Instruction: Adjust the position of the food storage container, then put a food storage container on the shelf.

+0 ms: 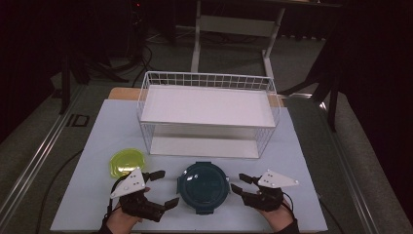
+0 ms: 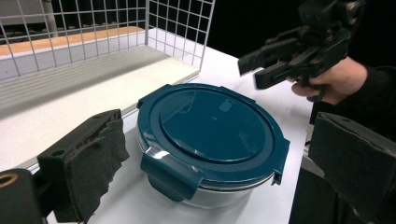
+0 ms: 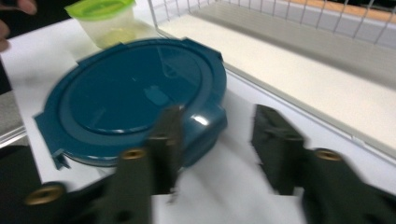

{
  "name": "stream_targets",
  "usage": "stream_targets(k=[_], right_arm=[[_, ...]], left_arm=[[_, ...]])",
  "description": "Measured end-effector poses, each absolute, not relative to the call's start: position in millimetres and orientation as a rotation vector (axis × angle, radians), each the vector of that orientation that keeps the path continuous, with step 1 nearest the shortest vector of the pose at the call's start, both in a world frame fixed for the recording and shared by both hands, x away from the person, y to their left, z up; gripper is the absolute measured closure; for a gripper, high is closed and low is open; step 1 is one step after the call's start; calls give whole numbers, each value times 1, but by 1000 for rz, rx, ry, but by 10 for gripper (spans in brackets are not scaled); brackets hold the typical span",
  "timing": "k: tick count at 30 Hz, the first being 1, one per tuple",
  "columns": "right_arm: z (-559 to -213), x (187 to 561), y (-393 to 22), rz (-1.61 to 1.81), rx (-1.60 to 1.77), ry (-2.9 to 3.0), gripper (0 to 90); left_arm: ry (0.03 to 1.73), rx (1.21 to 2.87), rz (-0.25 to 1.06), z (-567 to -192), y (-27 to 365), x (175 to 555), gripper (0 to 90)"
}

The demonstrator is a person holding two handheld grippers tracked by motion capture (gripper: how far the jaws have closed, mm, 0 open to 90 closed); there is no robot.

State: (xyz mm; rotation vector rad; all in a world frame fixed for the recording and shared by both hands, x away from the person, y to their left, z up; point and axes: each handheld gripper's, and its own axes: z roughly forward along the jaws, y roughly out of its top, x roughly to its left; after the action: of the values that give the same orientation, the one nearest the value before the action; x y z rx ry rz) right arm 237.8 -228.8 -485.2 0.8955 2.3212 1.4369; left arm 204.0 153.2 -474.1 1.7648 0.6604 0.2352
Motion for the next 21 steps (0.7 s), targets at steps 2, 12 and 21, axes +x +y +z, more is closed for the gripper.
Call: stream_targets(k=[2, 12, 21], right_arm=[[-483, 238, -229, 1464, 887, 2324, 314], [-468, 242, -223, 1574, 829, 2299, 204], [-465, 260, -225, 1517, 1056, 2345, 149]], left_arm=[[662, 1768, 232, -474, 153, 205, 47], [711, 1754, 206, -473, 152, 217, 59], [842, 1798, 75, -478, 143, 236, 9]])
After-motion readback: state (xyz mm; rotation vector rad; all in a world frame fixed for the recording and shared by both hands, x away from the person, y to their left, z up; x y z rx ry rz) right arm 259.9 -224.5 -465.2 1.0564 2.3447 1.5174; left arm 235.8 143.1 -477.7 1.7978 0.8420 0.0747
